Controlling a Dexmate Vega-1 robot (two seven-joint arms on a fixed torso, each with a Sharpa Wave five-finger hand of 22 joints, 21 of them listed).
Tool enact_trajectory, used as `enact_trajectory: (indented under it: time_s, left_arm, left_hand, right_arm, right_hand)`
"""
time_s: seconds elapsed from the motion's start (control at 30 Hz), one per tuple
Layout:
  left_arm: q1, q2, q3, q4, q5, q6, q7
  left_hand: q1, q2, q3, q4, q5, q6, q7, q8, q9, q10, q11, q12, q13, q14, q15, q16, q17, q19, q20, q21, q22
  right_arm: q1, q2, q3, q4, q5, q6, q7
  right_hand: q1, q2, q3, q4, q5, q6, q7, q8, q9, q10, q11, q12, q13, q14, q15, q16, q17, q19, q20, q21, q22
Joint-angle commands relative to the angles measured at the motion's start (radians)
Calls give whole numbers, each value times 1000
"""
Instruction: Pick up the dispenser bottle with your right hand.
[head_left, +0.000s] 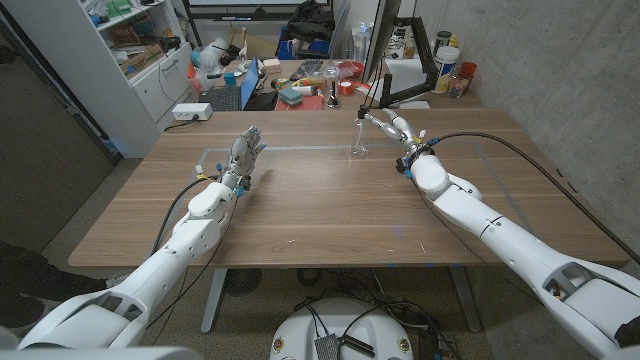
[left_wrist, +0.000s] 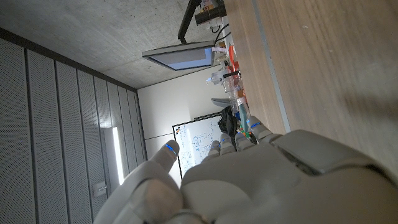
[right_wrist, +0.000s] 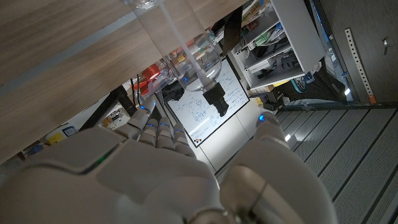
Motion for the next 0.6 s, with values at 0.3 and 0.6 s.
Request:
enact_trajectory:
  time_s: [0.3,0.6]
  left_arm:
    - [3,0,-1,-4,0,1,4]
    - [7,2,-2,-11,-1,2,7]
  left_hand:
    - [-2,107,5,0,6,-35,-1,5,4,-8,0,5,5,-62,1,6,1,-65,-67,-3,3]
    - [-3,107,4,0,6,-34,-2,5,4,-9,-1,5,5,-62,1,6,1,-65,-67,-3,3]
  right_arm:
    - [22,16,-26,9,-42,-37,-12]
    - [28,25,-37,14,-57,-51,-20]
  right_hand:
    - [20,-3,1,-7,10,-8,69,3,5,-13,3,1,4,-14,2,-1,5,-8,-5,-14,5]
    - [27,-5,-2,-9,13,-13,71,3,5,-19,4,1,4,-16,3,0,5,-8,-3,-21,5]
